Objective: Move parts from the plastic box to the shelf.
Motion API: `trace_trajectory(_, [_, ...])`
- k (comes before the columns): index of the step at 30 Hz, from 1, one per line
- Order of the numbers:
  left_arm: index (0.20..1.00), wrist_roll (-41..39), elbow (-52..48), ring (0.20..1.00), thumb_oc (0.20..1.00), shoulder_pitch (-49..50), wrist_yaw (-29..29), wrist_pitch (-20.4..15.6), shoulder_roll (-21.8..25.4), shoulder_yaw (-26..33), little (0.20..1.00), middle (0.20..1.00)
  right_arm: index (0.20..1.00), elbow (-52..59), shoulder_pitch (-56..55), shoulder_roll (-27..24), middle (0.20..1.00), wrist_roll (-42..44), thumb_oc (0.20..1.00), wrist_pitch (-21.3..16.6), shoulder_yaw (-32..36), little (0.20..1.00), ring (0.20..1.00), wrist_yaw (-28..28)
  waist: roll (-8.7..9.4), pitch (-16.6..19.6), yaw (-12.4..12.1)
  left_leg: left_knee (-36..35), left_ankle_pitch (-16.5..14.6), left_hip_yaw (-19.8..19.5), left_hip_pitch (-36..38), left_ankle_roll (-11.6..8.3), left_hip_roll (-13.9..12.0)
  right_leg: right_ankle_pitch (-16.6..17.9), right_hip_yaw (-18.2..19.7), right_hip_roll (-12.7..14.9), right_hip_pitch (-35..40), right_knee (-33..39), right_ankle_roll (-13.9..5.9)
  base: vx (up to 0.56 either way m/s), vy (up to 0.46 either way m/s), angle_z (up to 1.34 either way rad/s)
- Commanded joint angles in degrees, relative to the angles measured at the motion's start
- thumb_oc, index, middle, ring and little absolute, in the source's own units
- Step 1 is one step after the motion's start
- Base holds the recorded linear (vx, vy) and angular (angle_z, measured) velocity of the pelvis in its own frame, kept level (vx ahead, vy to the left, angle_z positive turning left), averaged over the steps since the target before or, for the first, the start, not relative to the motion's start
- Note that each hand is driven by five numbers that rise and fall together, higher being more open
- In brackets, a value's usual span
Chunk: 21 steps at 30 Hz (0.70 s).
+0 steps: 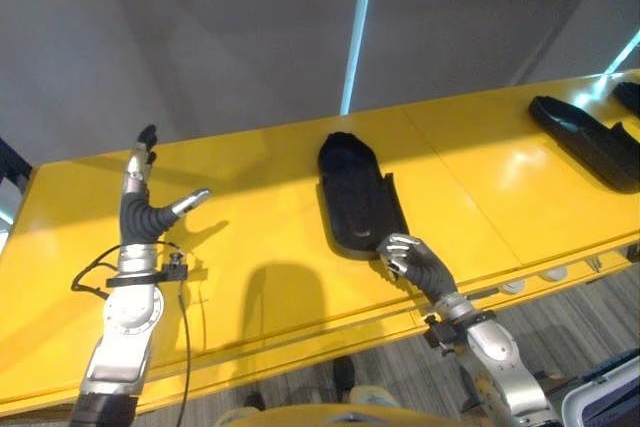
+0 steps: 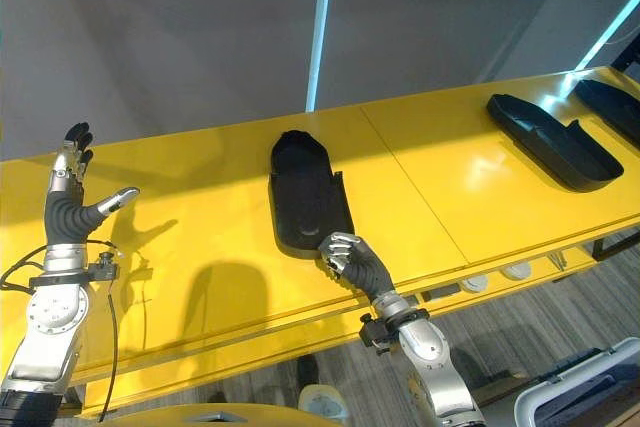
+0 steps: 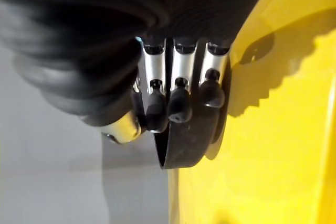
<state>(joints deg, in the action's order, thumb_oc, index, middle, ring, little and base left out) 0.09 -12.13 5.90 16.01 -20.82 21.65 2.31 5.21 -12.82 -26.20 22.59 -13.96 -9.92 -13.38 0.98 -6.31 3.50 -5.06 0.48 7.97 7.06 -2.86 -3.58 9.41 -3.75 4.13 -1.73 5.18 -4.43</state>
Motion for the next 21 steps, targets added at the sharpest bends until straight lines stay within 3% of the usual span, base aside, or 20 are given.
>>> trace_trajectory(1, [1.0,-0.5,0.7,1.0,1.0,-1.7,0.9,-3.6,2.4,2.3,1.0,1.0,0.2,-0.2,3.0,1.2,0.2,-0.3,0.2,-4.5,2.4,0.2,0.2,1.8,1.78,0.6,0.2,0.1,-6.5,-2.4,1.6,0.79,-0.1,-8.1,-1.0,4.7,4.8,-0.2,-3.98,0.02,-0.016,0.06])
trace_trajectory(21, [1.0,-3.5,2.1,1.0,1.0,-0.8,-1.0,-3.2,2.0,1.7,1.0,1.0,0.2,-8.3,9.5,1.7,0.2,-5.0,0.2,-4.7,1.2,0.2,0.2,6.0,1.56,1.2,-1.5,0.1,-6.3,-3.6,1.4,0.81,-0.1,-8.7,-2.2,4.8,5.7,-0.2,-3.69,0.0,-0.003,0.04])
